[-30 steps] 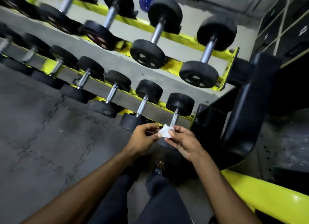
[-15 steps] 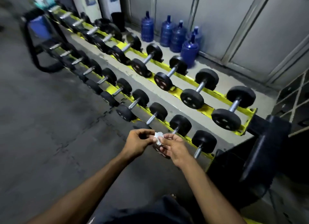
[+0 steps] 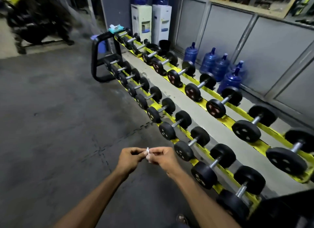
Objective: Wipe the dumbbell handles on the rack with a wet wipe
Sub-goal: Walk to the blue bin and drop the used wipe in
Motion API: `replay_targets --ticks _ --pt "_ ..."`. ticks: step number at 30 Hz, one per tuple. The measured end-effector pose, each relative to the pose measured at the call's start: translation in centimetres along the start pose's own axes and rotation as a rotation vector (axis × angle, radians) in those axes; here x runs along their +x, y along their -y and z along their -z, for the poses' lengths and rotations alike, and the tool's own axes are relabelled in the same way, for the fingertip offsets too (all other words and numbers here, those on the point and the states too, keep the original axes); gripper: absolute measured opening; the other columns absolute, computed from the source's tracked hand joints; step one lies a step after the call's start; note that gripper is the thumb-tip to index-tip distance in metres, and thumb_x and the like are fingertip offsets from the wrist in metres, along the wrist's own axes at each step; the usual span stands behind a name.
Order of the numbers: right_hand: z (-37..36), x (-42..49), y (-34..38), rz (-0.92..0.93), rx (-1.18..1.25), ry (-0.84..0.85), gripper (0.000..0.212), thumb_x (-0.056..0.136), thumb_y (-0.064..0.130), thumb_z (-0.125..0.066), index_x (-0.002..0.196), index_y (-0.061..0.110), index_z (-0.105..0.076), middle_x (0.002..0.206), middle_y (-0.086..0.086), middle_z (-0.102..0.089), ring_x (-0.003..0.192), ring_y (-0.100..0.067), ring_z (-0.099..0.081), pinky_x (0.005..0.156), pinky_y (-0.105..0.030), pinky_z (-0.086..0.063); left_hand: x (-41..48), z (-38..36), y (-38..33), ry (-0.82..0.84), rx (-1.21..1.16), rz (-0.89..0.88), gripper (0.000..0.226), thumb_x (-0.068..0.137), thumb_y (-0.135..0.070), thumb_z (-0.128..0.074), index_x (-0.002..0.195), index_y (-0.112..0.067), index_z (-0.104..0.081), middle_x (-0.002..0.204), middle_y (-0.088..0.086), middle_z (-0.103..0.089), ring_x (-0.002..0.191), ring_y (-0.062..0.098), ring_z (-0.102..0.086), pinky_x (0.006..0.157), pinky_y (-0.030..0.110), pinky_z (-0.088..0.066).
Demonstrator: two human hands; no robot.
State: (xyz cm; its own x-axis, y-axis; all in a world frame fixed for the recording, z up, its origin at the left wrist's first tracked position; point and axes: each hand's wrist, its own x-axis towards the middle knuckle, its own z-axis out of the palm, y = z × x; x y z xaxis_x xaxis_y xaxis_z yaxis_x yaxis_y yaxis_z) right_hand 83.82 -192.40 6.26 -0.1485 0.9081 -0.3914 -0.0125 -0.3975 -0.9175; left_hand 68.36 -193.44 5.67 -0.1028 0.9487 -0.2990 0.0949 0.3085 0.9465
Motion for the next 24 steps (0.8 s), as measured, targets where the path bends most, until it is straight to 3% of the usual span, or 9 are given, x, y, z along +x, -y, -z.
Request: replay_targets --ticks 4,8,15,20,24 --pt "-3.1 2.4 0.5 -0.007 -0.006 0.004 0.020 0.079 -0.010 -0.074 0.092 0.005 -0.072 0.079 -0.017 -0.067 0.069 -0.020 -0.065 0.065 -0.027 -0.059 1.5 3.5 0.6 0.025 0.036 0.031 0.015 0.094 -0.016 -0.067 0.093 -0.023 -0.080 0.080 -0.003 -0.076 0.066 0.005 -0.055 0.059 0.024 -0.044" --pt "-4.5 6.4 1.1 -0.028 -0.041 0.014 0.014 0.082 -0.010 -0.071 0.091 0.002 -0.073 0.079 -0.015 -0.070 0.065 -0.015 -0.065 0.062 -0.024 -0.058 4.5 5.5 0.6 0.017 0.061 0.043 0.017 0.097 -0.018 -0.063 0.094 -0.022 -0.079 0.086 -0.001 -0.076 0.066 0.005 -0.058 0.057 0.021 -0.043" --pt "-6.2 17.6 4.4 -0.072 -0.026 0.025 0.015 0.081 -0.007 -0.073 0.095 -0.002 -0.071 0.092 -0.025 -0.073 0.077 -0.027 -0.068 0.064 -0.027 -0.060 14.0 9.1 -0.4 -0.264 -0.086 0.088 0.015 0.094 -0.007 -0.065 0.083 0.000 -0.073 0.065 -0.004 -0.066 0.055 0.004 -0.055 0.049 0.014 -0.042" --pt "-8.8 25.8 8.5 -0.101 -0.034 0.102 0.010 0.082 -0.008 -0.071 0.090 -0.001 -0.071 0.078 -0.016 -0.073 0.069 -0.023 -0.065 0.062 -0.026 -0.059 20.9 12.9 -2.7 -0.394 -0.130 0.111 0.014 0.094 -0.006 -0.065 0.086 0.001 -0.072 0.071 0.004 -0.064 0.062 0.013 -0.054 0.049 0.013 -0.042" --pt "-12.3 32.7 10.9 -0.116 -0.077 0.176 0.011 0.082 -0.008 -0.071 0.092 -0.004 -0.069 0.077 -0.018 -0.071 0.060 -0.016 -0.065 0.057 -0.022 -0.056 26.4 16.2 -3.9 -0.478 -0.169 0.133 0.011 0.095 -0.003 -0.062 0.090 -0.003 -0.072 0.069 0.003 -0.063 0.059 0.008 -0.052 0.048 0.012 -0.041"
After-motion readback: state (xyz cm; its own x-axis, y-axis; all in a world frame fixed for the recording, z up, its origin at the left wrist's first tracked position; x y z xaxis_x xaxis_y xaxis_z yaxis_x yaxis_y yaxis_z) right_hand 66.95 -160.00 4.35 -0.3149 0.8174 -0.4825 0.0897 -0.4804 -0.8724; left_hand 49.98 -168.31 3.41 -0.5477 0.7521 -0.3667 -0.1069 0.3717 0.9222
